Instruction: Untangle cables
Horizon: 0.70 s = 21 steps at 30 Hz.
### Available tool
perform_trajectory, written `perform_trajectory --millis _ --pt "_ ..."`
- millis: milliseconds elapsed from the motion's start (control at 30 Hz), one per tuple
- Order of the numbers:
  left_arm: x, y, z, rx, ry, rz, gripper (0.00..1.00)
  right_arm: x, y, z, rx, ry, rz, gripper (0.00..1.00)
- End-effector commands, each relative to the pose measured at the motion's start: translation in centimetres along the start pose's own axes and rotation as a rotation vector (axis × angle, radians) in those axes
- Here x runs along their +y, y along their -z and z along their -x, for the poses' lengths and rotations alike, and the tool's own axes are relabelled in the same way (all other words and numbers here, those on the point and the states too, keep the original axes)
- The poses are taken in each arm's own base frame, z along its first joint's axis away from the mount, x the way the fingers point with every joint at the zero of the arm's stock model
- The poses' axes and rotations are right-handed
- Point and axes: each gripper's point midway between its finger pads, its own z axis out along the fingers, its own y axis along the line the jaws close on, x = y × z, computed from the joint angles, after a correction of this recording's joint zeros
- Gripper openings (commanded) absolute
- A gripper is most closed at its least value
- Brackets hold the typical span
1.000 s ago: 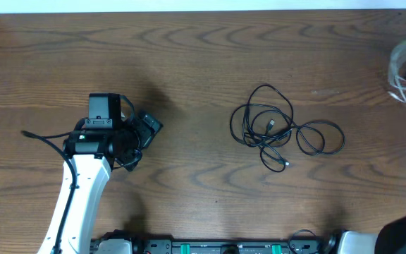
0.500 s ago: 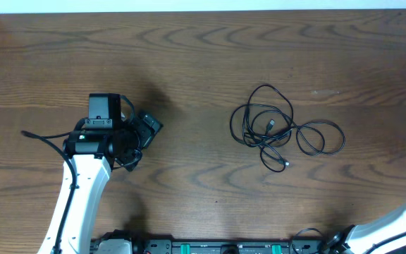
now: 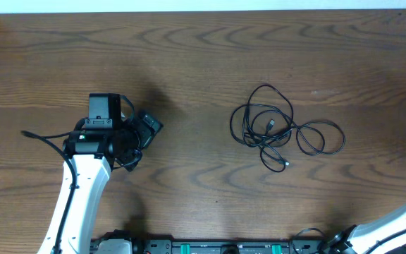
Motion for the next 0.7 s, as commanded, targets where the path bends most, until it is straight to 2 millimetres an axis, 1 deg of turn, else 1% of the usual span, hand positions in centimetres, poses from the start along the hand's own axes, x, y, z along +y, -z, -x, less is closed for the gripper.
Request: perform_trajectory --millis 0,33,133,233,367,433,500,567,667 --pt "0.4 0.0 0.0 -0.006 -0.01 0.014 0.98 -1.1 3.1 2.4 -0.083 -0.023 -0.01 0.99" --pt "0.4 0.0 0.0 -0.006 -0.01 0.014 0.98 -1.4 4.2 3.1 -0.111 -0.028 -0.012 0.99" --pt "0.4 0.0 0.0 -0.006 -0.01 0.014 0.98 -1.9 6.3 4.3 -0.164 -0.042 -0.016 0.99" --pt "0.4 0.0 0.0 -0.006 -0.01 0.014 0.98 -2.6 9.2 5.6 -0.226 -0.094 -0.016 0.99" --pt "0.4 0.0 0.0 -0.006 -0.01 0.014 0.98 -3.1 13.0 5.9 -0.261 -0.261 0.018 0.99" --pt "0.4 0.0 0.0 -0.006 -0.01 0.014 0.98 -2.3 14.8 5.4 -0.251 -0.311 0.086 0.99" --pt "0.4 0.0 0.0 -0.006 -0.01 0.014 0.98 -0.9 16.4 4.7 -0.225 -0.321 0.178 0.99" --pt "0.4 0.0 0.0 -0.006 -0.01 0.014 0.98 0.9 17.7 3.3 -0.176 -0.302 0.274 0.99" --pt "0.4 0.0 0.0 -0.006 -0.01 0.014 0.98 3.5 19.4 0.9 -0.078 -0.275 0.402 0.99"
